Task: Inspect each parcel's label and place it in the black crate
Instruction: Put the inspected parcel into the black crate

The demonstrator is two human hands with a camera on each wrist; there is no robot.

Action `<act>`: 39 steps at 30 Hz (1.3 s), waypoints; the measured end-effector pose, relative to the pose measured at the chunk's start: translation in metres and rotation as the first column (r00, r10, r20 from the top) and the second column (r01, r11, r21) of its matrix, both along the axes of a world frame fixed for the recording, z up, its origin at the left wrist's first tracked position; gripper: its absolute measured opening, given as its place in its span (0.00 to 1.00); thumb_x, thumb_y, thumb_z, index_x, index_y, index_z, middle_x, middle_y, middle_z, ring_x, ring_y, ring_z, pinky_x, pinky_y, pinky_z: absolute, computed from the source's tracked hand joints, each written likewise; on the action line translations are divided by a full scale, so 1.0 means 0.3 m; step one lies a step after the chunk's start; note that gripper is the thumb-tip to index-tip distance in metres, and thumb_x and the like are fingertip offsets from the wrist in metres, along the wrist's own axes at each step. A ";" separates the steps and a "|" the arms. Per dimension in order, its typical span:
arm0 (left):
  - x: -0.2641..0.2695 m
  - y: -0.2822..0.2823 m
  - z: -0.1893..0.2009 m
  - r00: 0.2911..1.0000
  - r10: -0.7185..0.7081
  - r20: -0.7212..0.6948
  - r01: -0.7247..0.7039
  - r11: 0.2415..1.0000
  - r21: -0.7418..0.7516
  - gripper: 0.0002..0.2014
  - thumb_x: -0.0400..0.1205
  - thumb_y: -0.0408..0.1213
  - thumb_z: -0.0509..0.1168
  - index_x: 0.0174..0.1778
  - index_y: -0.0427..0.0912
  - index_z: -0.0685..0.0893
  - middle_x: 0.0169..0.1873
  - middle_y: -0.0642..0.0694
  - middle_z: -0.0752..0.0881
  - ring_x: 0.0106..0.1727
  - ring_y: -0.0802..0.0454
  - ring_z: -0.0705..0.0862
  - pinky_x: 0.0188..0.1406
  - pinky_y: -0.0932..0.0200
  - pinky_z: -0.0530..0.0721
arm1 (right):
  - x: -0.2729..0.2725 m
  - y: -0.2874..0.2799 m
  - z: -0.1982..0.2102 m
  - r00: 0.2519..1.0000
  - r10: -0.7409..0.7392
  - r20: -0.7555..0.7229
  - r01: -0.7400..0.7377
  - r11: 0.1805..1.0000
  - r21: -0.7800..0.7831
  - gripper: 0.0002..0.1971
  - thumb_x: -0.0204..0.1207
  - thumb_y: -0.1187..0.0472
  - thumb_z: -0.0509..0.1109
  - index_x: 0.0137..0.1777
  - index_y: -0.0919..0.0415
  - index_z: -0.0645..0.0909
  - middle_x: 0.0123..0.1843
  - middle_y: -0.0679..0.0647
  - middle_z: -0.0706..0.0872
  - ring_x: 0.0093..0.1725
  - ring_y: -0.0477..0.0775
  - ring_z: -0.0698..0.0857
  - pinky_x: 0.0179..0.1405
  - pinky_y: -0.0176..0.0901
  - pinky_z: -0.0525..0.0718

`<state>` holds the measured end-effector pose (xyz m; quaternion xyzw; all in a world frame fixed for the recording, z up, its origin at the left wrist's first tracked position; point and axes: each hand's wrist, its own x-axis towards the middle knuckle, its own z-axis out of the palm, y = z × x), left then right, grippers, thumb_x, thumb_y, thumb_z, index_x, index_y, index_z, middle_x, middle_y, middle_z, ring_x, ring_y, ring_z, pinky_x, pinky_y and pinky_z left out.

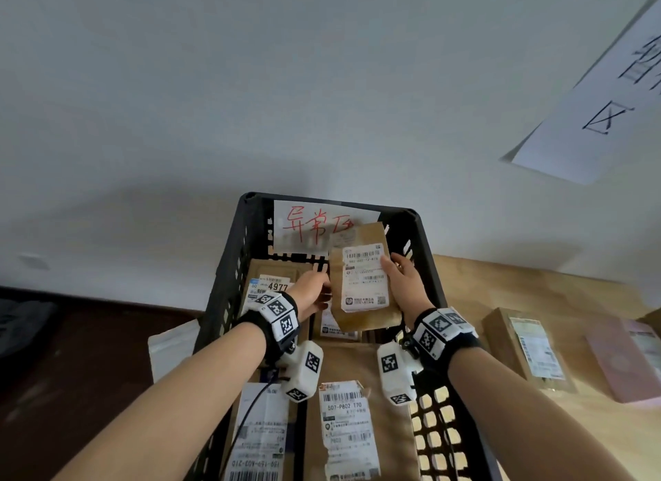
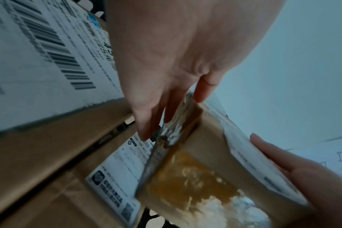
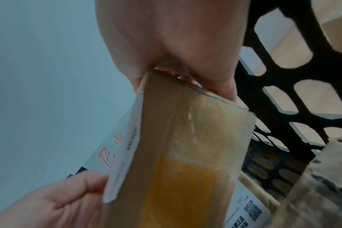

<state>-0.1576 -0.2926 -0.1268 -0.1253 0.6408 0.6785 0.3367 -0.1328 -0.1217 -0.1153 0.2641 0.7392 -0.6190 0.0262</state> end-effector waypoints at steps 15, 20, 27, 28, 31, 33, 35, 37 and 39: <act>-0.052 -0.028 -0.024 1.000 -0.027 0.004 0.027 1.000 -0.006 0.15 0.85 0.32 0.58 0.66 0.31 0.75 0.62 0.35 0.82 0.63 0.40 0.81 0.50 0.54 0.83 | -0.063 -0.028 -0.160 0.984 0.020 0.179 0.017 0.979 -0.202 0.22 0.86 0.53 0.56 0.75 0.62 0.68 0.63 0.61 0.85 0.51 0.57 0.87 0.55 0.53 0.86; -0.038 -0.028 -0.008 0.987 -0.134 -0.091 0.113 0.972 -0.208 0.09 0.83 0.27 0.59 0.37 0.39 0.74 0.39 0.41 0.77 0.44 0.48 0.78 0.43 0.58 0.80 | -0.042 -0.044 -0.194 0.988 0.050 0.149 -0.004 0.956 -0.295 0.21 0.86 0.54 0.55 0.76 0.61 0.65 0.61 0.61 0.84 0.50 0.56 0.86 0.52 0.51 0.85; -0.065 -0.031 0.002 0.931 -0.356 -0.085 0.248 0.785 -0.568 0.07 0.76 0.24 0.69 0.34 0.33 0.78 0.38 0.37 0.84 0.38 0.45 0.88 0.36 0.59 0.89 | -0.038 -0.055 -0.199 0.980 0.104 0.171 -0.050 0.954 -0.295 0.23 0.86 0.56 0.57 0.77 0.63 0.61 0.65 0.64 0.82 0.56 0.60 0.85 0.53 0.52 0.85; -0.065 -0.037 0.004 0.938 -0.340 -0.069 0.250 0.801 -0.544 0.04 0.76 0.24 0.69 0.38 0.30 0.80 0.41 0.36 0.86 0.42 0.43 0.90 0.38 0.58 0.89 | -0.036 -0.055 -0.199 0.979 0.099 0.176 -0.044 0.955 -0.293 0.23 0.86 0.56 0.57 0.77 0.63 0.60 0.64 0.64 0.82 0.56 0.61 0.84 0.55 0.53 0.85; -0.051 -0.052 0.019 0.969 -0.246 -0.010 0.215 0.865 -0.454 0.10 0.78 0.23 0.69 0.52 0.22 0.82 0.49 0.30 0.88 0.51 0.38 0.89 0.51 0.49 0.88 | -0.033 -0.057 -0.185 0.974 0.101 0.201 -0.044 0.962 -0.268 0.23 0.86 0.56 0.57 0.78 0.63 0.59 0.61 0.62 0.82 0.57 0.61 0.84 0.60 0.56 0.83; -0.037 -0.052 0.031 0.977 -0.212 -0.006 0.189 0.882 -0.431 0.12 0.78 0.22 0.68 0.55 0.21 0.80 0.51 0.28 0.87 0.51 0.36 0.88 0.50 0.49 0.88 | -0.030 -0.060 -0.168 0.968 0.120 0.219 -0.067 0.969 -0.238 0.23 0.86 0.56 0.56 0.78 0.63 0.59 0.64 0.64 0.81 0.61 0.63 0.84 0.61 0.56 0.82; -0.021 -0.047 0.042 0.979 -0.205 -0.009 0.180 0.881 -0.438 0.13 0.78 0.22 0.68 0.57 0.21 0.79 0.52 0.27 0.86 0.53 0.35 0.87 0.50 0.49 0.87 | -0.026 -0.062 -0.162 0.963 0.138 0.231 -0.091 0.975 -0.204 0.23 0.87 0.56 0.55 0.79 0.63 0.58 0.68 0.65 0.80 0.65 0.64 0.82 0.62 0.56 0.82; -0.004 -0.051 0.045 0.979 -0.204 -0.016 0.175 0.877 -0.448 0.14 0.79 0.24 0.68 0.58 0.22 0.78 0.53 0.27 0.86 0.54 0.35 0.87 0.50 0.49 0.87 | -0.016 -0.071 -0.150 0.956 0.164 0.242 -0.132 0.981 -0.142 0.24 0.87 0.53 0.54 0.79 0.64 0.58 0.68 0.63 0.80 0.65 0.64 0.82 0.65 0.56 0.81; 0.018 -0.068 0.048 0.980 -0.197 -0.009 0.173 0.884 -0.433 0.14 0.79 0.25 0.68 0.59 0.23 0.79 0.55 0.28 0.86 0.54 0.37 0.87 0.46 0.52 0.89 | -0.002 -0.075 -0.143 0.951 0.190 0.242 -0.175 0.981 -0.082 0.26 0.86 0.50 0.54 0.79 0.64 0.60 0.69 0.62 0.80 0.65 0.63 0.83 0.67 0.57 0.80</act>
